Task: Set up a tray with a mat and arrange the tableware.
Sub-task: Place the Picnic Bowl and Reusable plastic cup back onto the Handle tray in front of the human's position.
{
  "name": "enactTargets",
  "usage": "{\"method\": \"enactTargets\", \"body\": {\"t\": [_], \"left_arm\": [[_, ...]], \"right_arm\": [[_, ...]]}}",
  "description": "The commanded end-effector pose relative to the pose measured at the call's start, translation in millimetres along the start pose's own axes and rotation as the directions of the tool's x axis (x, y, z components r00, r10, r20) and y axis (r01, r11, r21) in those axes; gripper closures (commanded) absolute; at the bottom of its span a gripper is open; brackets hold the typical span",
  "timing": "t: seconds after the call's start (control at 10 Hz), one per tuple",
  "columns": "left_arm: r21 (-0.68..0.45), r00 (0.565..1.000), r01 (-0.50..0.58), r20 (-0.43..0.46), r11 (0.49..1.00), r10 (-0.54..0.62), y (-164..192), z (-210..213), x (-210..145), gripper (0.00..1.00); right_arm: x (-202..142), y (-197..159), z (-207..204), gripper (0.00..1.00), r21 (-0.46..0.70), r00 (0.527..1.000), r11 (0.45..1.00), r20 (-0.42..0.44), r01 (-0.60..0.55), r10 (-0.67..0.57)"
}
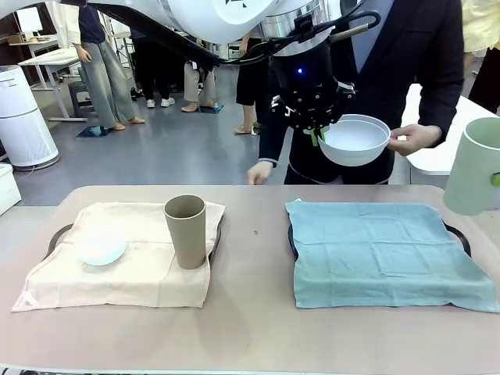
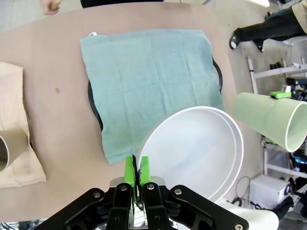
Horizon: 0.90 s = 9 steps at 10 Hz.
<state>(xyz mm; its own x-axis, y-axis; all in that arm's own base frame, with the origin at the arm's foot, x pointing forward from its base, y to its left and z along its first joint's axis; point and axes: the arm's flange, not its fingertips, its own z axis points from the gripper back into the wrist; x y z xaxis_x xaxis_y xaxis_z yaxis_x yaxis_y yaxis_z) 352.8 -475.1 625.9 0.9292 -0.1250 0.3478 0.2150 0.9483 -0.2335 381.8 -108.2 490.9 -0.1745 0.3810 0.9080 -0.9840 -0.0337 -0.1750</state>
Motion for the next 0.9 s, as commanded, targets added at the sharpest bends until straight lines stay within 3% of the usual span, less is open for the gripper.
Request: {"method": "enactTargets", "body": {"t": [0.0,0.3,0.6,0.8], "left_arm": [[-0.004,1.000,0.004,0.001,1.000,-0.004,1.0,2.6,1.0,0.96],[0.000,1.000,0.000,0.000,1.000,0.000,0.0,0.0,0.0,0.96],[0.044,0.995,0.010,-0.102,0.999,-0.006,12.4,-72.2,29.1,0.96],[0.018,0.983,0.029,-0.182,0.999,-0.026,12.6,-118.6,39.9,0.96]], "right_arm": [[1.1,0.4,1.2,0.11,-0.004,1.000,1.000,-0.003,0.000,0.000],[0.0,0.0,0.0,0.11,0.000,1.000,1.000,0.000,0.000,0.000],[-46.1,-41.6,-28.6,0.11,0.021,0.988,0.994,0.114,-0.108,0.105],[-78.7,-57.4,-53.3,0.11,0.040,0.982,0.995,0.170,-0.096,0.088]]}}
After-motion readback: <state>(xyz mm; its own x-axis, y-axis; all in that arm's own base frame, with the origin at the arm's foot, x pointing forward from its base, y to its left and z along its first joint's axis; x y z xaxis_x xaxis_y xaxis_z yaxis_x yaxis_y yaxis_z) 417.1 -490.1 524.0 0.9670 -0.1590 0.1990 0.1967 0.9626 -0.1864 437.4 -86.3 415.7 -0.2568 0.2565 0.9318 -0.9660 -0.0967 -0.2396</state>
